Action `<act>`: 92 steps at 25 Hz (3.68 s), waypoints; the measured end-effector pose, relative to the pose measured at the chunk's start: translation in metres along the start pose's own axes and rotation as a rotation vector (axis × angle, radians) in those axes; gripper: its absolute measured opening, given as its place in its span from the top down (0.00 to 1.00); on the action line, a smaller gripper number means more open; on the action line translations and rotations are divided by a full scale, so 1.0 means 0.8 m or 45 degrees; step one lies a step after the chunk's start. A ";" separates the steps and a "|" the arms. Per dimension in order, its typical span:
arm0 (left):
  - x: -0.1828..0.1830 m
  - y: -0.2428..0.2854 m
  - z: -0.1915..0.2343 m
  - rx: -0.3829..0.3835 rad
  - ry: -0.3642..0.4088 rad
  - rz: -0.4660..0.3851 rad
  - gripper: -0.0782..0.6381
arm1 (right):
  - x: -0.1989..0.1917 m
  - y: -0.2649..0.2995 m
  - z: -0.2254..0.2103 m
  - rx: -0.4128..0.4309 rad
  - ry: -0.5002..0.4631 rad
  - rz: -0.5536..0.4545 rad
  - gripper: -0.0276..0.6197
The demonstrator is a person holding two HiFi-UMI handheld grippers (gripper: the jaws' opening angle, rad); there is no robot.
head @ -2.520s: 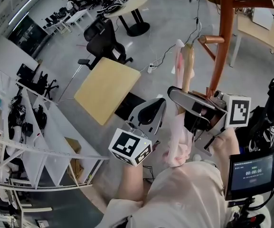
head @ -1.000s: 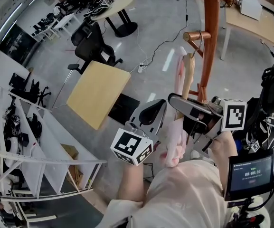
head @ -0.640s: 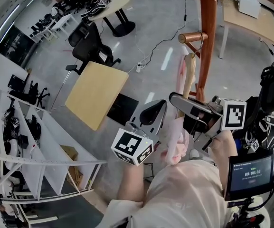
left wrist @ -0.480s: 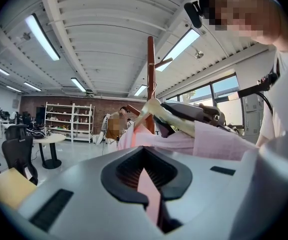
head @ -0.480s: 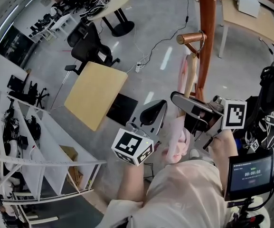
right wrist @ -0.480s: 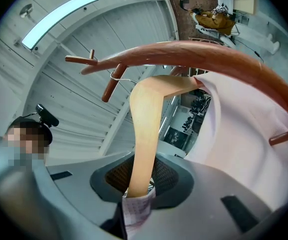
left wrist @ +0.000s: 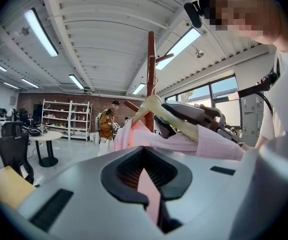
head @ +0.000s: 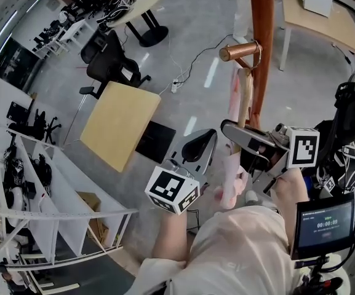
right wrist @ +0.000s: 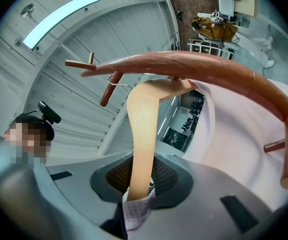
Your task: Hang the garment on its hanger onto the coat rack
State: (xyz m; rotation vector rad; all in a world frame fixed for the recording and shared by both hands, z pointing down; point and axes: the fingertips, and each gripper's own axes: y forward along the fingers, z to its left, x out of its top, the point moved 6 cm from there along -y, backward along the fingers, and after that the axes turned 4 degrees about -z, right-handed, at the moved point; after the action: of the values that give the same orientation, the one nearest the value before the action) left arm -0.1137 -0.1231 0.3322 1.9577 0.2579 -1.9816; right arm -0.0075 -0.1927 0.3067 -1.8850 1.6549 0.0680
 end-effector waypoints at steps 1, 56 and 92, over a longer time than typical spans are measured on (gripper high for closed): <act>-0.001 0.002 -0.001 -0.007 0.000 0.001 0.88 | 0.000 -0.002 0.000 -0.006 -0.014 0.002 0.82; -0.010 0.063 -0.046 -0.310 -0.010 0.005 0.88 | 0.041 -0.094 0.051 -0.804 -1.390 0.224 0.82; -0.043 -0.272 0.022 0.704 -0.124 -0.101 0.88 | -0.162 0.143 0.076 0.232 -0.986 0.620 0.82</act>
State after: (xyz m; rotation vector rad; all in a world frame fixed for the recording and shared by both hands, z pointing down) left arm -0.2100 0.0755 0.3428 2.1748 -0.2729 -2.3795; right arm -0.1178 -0.0525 0.2662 -1.0651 1.4415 0.7220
